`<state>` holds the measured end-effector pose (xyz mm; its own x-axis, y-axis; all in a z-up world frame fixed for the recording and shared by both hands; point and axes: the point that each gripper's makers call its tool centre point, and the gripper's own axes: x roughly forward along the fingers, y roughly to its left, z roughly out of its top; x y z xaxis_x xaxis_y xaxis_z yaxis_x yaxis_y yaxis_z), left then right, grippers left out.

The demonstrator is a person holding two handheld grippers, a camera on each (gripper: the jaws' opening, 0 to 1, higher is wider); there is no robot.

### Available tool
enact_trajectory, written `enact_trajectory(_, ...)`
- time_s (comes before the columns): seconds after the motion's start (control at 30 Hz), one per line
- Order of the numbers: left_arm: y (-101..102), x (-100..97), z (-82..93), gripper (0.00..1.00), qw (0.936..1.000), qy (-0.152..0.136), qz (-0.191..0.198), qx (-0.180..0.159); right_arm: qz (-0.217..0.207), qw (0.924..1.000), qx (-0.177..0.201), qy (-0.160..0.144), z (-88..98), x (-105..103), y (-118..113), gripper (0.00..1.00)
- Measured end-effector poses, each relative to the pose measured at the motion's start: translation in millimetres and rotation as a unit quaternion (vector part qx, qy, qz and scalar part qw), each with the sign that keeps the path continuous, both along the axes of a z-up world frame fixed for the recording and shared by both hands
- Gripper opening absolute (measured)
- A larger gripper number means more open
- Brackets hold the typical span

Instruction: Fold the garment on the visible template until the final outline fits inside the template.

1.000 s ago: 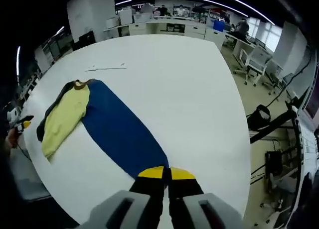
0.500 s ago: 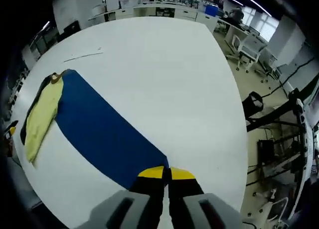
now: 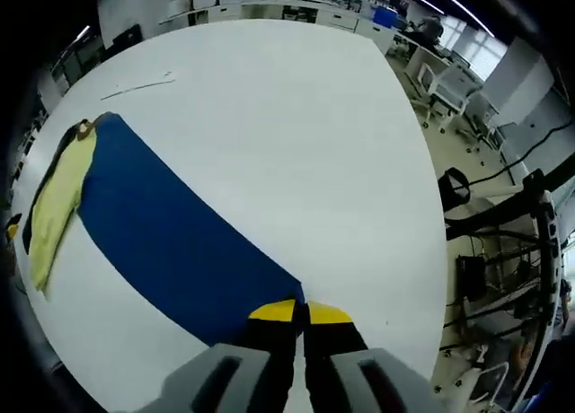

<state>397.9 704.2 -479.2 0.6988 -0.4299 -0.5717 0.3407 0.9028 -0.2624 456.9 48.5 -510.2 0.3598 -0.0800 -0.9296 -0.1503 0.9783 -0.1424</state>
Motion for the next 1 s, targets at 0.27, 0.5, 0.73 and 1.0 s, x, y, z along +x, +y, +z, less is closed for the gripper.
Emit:
enact_trajectory(0.27,-6,1.9,0.6,0.40,1.0000,-0.001,-0.005,-0.002,0.027,0.9987,0.008,-0.043,5.7,3,6,0.31)
enact_trajectory(0.5,-16,3.9,1.2,0.40,0.9999,-0.003,-0.015,-0.005,0.024,0.9917,0.060,-0.111,19.0,9,24,0.48)
enact_trajectory(0.73,-23,7.4,6.9,0.40,0.9996,-0.010,-0.024,-0.006,0.029,0.9824,0.091,-0.160,38.3,2,51,0.68)
enact_trajectory(1.0,-29,8.7,12.9,0.40,0.9990,-0.018,-0.040,-0.010,0.047,0.9768,0.104,-0.182,51.1,-11,72,0.80)
